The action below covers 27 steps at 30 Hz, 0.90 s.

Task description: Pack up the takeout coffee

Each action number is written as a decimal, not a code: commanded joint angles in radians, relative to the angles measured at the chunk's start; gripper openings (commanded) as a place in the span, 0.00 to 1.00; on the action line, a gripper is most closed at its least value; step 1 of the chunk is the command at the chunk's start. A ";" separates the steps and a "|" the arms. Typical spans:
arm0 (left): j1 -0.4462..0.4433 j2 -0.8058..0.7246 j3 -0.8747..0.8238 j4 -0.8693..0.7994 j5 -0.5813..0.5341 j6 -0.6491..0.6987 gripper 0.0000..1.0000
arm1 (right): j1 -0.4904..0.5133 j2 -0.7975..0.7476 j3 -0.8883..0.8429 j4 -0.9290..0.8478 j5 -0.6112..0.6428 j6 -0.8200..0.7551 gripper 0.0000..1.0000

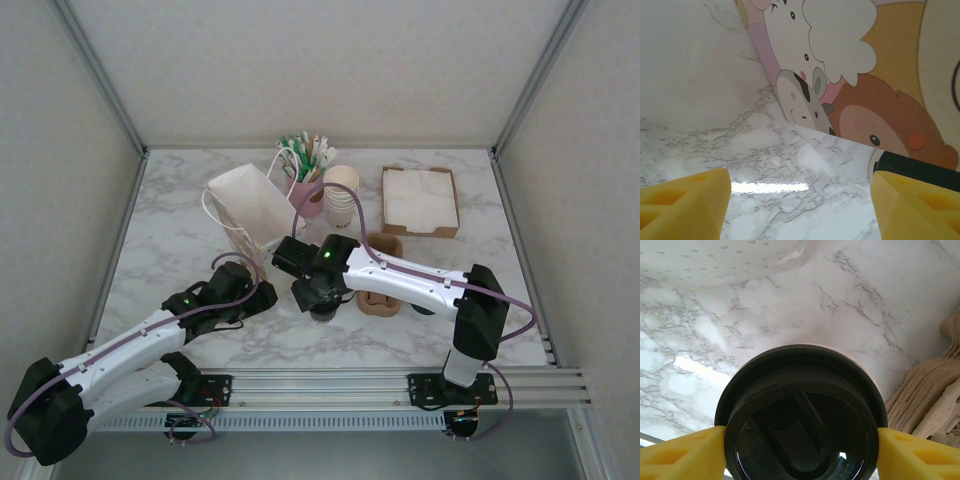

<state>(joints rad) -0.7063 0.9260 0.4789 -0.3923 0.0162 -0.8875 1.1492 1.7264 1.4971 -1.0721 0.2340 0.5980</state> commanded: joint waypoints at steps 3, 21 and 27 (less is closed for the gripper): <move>-0.013 0.005 0.023 0.007 -0.017 -0.010 0.73 | 0.011 0.012 -0.043 -0.005 0.036 0.012 0.74; -0.020 0.010 0.026 0.010 -0.021 -0.014 0.73 | 0.011 0.009 -0.084 -0.033 0.062 0.057 0.73; -0.023 0.016 0.033 0.006 -0.021 -0.010 0.73 | 0.010 0.007 -0.139 -0.005 -0.005 0.104 0.72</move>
<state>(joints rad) -0.7151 0.9382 0.4808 -0.3923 0.0158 -0.8879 1.1526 1.6997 1.4311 -1.0168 0.2798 0.6510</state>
